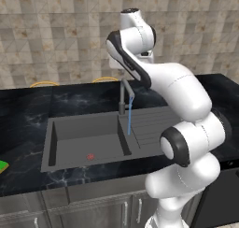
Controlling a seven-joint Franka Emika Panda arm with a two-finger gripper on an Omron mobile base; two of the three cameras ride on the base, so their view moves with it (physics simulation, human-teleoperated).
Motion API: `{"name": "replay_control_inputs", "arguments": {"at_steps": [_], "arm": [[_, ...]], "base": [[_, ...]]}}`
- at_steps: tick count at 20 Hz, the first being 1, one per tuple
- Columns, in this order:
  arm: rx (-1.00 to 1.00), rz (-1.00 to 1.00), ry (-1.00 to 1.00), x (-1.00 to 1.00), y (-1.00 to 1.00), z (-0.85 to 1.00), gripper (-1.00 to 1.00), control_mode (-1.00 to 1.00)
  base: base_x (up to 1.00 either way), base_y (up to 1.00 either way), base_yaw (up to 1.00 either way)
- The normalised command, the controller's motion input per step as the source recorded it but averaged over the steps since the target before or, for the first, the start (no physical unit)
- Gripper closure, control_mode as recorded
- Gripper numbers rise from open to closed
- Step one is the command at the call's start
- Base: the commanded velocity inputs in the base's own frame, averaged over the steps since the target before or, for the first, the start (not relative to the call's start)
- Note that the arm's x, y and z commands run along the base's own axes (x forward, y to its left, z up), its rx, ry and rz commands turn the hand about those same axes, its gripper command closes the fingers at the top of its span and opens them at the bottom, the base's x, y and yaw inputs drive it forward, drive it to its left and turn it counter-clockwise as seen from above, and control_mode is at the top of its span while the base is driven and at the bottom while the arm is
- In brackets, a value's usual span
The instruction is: Soak the sponge with water for a few seconds and then drop it inside the sink.
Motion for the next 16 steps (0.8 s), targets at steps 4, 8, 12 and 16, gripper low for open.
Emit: {"name": "replay_control_inputs", "arguments": {"at_steps": [4,8,12,16], "arm": [[0.00,0.04,0.00,-0.34,0.60,-0.38,-1.00,-1.00],[0.00,0.02,0.00,-0.27,0.51,-0.26,-1.00,-1.00],[-0.02,0.00,-0.03,-0.05,0.28,-0.20,-1.00,-1.00],[0.00,0.00,-0.13,0.06,0.07,-0.39,-1.00,-1.00]], "base": [[0.00,0.00,0.00],[0.00,0.00,0.00],[0.00,0.00,0.00],[0.00,0.00,0.00]]}}
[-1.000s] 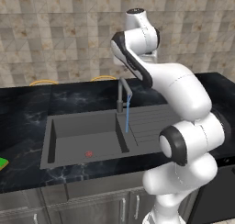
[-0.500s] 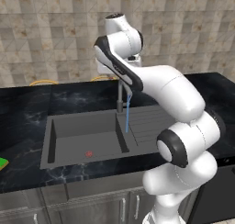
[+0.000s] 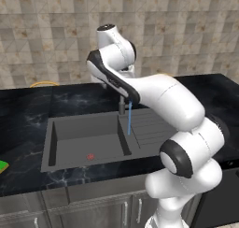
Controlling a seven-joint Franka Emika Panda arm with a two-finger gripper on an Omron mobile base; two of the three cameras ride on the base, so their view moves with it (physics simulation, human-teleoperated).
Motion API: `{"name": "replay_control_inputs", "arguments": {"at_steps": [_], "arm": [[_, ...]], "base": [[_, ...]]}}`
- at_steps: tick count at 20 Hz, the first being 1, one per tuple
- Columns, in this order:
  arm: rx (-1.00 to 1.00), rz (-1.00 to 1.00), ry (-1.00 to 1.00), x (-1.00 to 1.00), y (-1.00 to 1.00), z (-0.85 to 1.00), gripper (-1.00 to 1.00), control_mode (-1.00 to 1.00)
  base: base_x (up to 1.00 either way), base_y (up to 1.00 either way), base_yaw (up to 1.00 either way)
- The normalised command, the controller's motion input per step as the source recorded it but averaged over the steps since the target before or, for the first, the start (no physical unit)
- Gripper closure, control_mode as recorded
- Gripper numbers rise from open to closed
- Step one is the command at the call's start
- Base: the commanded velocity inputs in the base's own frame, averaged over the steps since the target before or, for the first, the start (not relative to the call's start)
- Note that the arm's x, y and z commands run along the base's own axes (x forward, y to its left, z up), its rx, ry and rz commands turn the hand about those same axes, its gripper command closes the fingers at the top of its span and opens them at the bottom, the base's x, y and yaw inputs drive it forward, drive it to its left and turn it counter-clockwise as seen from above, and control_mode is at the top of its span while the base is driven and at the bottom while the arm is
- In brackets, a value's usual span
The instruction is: Soak the sponge with water for a few seconds and then drop it inside the sink.
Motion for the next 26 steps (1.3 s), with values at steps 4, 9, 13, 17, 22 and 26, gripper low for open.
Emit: {"name": "replay_control_inputs", "arguments": {"at_steps": [4,9,13,17,22,26], "arm": [[0.00,0.00,-0.11,0.24,0.08,-0.48,-1.00,-1.00],[0.01,0.00,-0.02,0.15,0.13,-0.40,-1.00,-1.00],[0.09,0.00,0.00,0.00,0.34,-0.07,-1.00,-1.00],[0.15,0.01,0.09,0.00,0.41,0.00,-1.00,-1.00],[0.15,0.01,0.14,0.00,0.39,0.00,-1.00,-1.00],[0.07,0.00,0.13,0.00,0.49,-0.13,-1.00,-1.00]], "base": [[0.00,0.00,0.00],[0.00,0.00,0.00],[0.00,0.00,0.00],[0.00,0.00,0.00],[0.00,0.00,0.00],[0.00,0.00,0.00]]}}
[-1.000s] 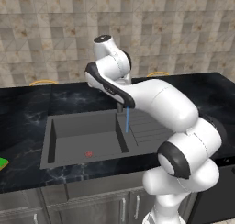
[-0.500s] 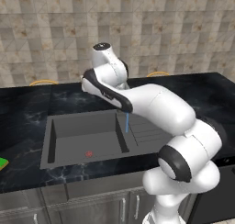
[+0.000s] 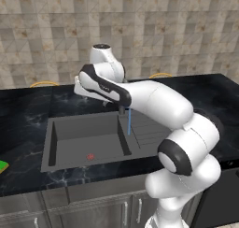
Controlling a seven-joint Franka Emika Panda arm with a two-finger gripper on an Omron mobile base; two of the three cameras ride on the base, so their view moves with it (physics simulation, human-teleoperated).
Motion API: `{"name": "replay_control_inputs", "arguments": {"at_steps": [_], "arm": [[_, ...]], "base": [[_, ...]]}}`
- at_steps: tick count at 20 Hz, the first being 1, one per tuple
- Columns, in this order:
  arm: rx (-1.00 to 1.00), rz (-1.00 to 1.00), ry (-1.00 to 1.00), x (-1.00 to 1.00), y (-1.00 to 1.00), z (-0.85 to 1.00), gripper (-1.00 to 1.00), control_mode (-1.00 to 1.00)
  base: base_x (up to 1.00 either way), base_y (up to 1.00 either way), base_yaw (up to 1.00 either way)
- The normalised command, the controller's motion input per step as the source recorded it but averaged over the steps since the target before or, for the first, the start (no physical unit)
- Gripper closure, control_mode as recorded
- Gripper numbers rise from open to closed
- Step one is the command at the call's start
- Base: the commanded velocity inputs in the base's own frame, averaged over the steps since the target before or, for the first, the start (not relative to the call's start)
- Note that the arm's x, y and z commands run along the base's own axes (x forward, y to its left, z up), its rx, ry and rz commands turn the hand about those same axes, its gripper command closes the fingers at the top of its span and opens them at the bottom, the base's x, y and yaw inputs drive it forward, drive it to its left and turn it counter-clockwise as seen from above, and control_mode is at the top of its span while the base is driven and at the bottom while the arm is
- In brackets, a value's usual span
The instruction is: Soak the sponge with water for a few seconds and then drop it inside the sink.
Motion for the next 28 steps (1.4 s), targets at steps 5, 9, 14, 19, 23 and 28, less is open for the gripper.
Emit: {"name": "replay_control_inputs", "arguments": {"at_steps": [5,9,14,19,23,28], "arm": [[0.00,0.00,0.06,0.00,0.58,-0.29,-1.00,-1.00],[-0.11,0.00,-0.01,0.00,0.54,-0.21,-1.00,-1.00],[-0.10,0.00,-0.02,0.00,0.41,-0.04,-1.00,-1.00],[-0.02,0.00,-0.01,0.00,0.36,-0.07,-1.00,-1.00],[0.00,0.00,0.00,0.00,0.28,-0.12,-1.00,-1.00],[0.00,0.00,0.00,0.00,0.25,-0.20,-1.00,-1.00]], "base": [[0.00,0.00,0.00],[0.00,0.00,0.00],[0.00,0.00,0.00],[0.00,0.00,0.00],[0.00,0.00,0.00],[0.00,0.00,0.00]]}}
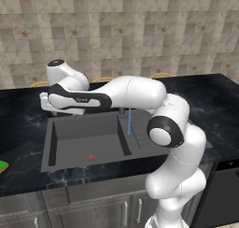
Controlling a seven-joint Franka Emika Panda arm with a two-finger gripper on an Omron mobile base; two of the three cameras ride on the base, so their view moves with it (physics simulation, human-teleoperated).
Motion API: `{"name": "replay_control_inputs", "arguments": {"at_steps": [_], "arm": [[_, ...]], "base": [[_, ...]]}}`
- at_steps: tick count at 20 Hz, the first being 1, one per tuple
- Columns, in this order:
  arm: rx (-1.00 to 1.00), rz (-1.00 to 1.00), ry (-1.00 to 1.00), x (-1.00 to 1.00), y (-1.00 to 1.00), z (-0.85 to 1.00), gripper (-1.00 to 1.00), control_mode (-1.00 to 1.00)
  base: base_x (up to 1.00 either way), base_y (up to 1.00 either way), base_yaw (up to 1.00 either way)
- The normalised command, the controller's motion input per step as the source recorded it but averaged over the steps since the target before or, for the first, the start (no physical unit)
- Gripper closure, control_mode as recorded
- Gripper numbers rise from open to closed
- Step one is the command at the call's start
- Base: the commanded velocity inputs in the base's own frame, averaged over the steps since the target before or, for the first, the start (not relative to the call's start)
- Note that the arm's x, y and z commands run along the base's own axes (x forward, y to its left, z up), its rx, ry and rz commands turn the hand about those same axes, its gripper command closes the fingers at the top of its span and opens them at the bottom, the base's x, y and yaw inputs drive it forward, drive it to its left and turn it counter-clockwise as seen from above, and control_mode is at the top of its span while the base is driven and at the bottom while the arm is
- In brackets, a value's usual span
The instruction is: Soak the sponge with water for a few seconds and then drop it inside the sink.
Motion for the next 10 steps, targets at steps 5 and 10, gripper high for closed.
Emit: {"name": "replay_control_inputs", "arguments": {"at_steps": [5,10], "arm": [[0.00,0.00,0.00,0.00,0.22,-0.27,-1.00,-1.00],[0.00,0.03,0.00,0.00,0.16,-0.19,-1.00,-1.00]], "base": [[0.00,0.00,0.00],[0.00,0.00,0.00]]}}
